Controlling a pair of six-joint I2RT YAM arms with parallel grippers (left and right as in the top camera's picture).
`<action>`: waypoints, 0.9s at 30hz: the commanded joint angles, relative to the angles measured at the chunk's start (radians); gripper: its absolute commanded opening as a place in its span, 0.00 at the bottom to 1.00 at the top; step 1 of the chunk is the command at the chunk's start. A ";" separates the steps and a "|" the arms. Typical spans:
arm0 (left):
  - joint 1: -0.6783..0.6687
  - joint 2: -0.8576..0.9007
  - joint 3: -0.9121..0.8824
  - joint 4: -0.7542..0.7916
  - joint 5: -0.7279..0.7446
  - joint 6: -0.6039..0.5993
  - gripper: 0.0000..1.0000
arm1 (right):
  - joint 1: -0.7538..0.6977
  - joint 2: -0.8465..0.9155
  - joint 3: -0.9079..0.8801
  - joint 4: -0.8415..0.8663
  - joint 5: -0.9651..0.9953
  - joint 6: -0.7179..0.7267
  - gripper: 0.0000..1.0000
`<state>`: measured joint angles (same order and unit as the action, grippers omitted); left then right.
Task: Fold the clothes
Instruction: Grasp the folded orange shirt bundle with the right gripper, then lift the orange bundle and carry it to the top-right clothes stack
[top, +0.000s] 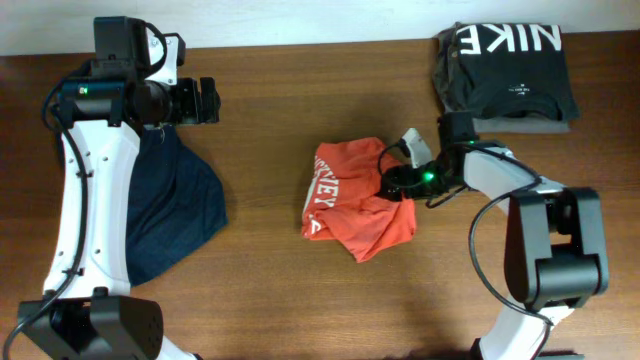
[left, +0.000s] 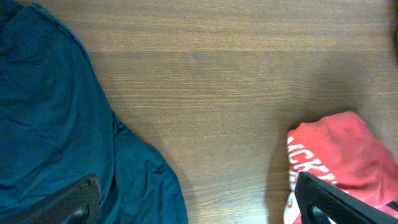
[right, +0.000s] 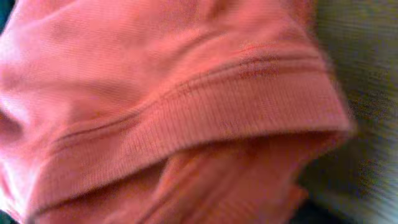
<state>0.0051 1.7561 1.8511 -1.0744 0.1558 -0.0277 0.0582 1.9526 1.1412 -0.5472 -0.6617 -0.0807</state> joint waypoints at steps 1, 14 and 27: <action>-0.004 0.013 -0.008 -0.004 -0.007 0.014 0.99 | 0.038 0.050 -0.010 0.018 -0.041 0.063 0.15; -0.004 0.013 -0.008 -0.003 -0.008 0.021 0.99 | -0.024 -0.196 0.232 0.124 -0.127 0.314 0.04; -0.004 0.013 -0.008 0.000 -0.008 0.021 0.99 | -0.108 -0.211 0.312 0.660 0.262 0.698 0.04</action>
<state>0.0048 1.7561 1.8492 -1.0752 0.1547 -0.0231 -0.0208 1.7588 1.4368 0.0582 -0.5804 0.5056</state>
